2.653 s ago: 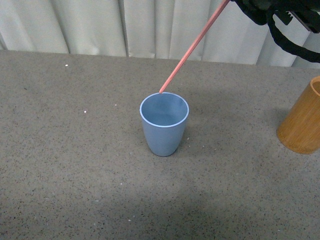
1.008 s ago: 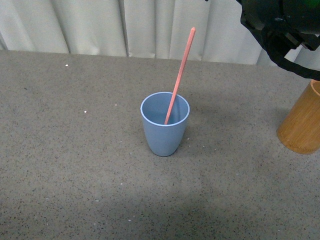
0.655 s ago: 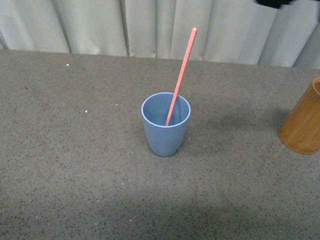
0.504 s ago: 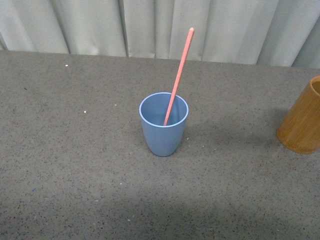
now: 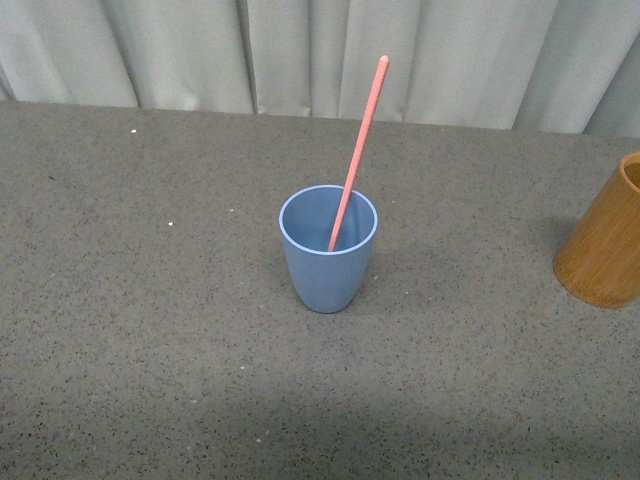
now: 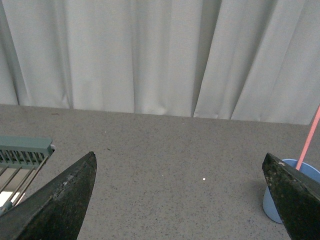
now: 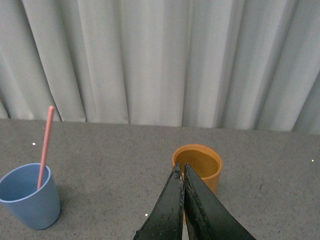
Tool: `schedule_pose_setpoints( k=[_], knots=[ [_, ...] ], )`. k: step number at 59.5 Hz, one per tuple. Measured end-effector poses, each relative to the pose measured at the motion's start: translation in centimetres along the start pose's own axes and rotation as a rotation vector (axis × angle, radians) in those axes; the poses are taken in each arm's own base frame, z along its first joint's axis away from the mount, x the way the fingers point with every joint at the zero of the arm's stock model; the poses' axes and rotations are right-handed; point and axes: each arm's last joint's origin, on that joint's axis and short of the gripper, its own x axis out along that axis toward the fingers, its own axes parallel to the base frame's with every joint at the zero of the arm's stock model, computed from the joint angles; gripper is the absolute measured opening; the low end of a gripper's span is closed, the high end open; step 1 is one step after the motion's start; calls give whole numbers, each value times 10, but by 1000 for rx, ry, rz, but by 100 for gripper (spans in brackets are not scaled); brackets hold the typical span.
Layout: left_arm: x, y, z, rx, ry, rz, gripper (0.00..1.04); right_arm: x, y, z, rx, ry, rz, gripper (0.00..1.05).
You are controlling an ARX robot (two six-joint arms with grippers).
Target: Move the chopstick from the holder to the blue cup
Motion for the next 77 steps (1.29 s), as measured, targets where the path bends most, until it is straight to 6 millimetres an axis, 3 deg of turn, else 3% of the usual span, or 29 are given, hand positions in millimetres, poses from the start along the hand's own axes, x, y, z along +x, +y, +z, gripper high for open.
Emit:
schedule_pose_setpoints(
  k=[13, 41, 48, 69, 71, 77],
  knots=[
    [0, 0, 0, 0, 0, 0, 98, -8, -18, 10, 11, -39, -13, 1],
    [0, 0, 0, 0, 0, 0, 98, -8, -18, -2, 11, -46, -9, 1],
    [0, 0, 0, 0, 0, 0, 98, -8, -18, -13, 11, -46, -9, 1],
    [0, 0, 0, 0, 0, 0, 98, -8, -18, -12, 11, -48, -9, 1],
    [0, 0, 0, 0, 0, 0, 98, -8, -18, -12, 10, -48, -10, 2],
    [0, 0, 0, 0, 0, 0, 98, -8, -18, -12, 10, -48, -9, 20]
  ],
)
